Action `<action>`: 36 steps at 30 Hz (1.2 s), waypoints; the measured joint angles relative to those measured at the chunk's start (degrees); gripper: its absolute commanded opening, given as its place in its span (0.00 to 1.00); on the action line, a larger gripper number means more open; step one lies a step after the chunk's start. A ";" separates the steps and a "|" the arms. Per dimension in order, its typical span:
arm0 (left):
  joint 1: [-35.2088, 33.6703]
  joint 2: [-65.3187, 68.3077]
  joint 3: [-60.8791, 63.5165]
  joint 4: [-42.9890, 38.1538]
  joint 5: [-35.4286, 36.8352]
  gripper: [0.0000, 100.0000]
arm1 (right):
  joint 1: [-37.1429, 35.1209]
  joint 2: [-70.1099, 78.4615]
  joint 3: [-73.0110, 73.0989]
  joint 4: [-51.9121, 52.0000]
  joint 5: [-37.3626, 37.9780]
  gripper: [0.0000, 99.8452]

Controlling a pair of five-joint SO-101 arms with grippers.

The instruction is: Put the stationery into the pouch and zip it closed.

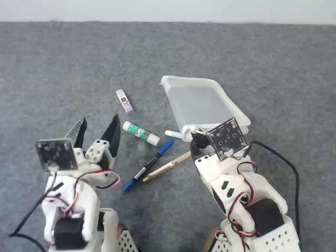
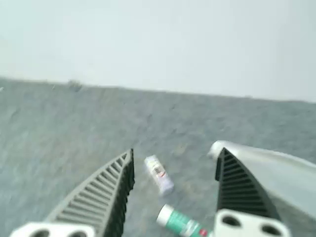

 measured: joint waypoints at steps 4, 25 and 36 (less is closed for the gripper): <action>4.22 0.00 -1.49 1.23 0.26 0.20 | 0.00 0.00 0.00 -0.26 -0.44 0.01; 18.90 0.00 -1.49 6.68 0.26 0.28 | 0.00 0.00 0.88 -2.55 -2.90 0.01; 26.90 0.00 3.43 3.08 0.97 0.28 | 0.18 -5.63 0.88 -0.44 -2.90 0.01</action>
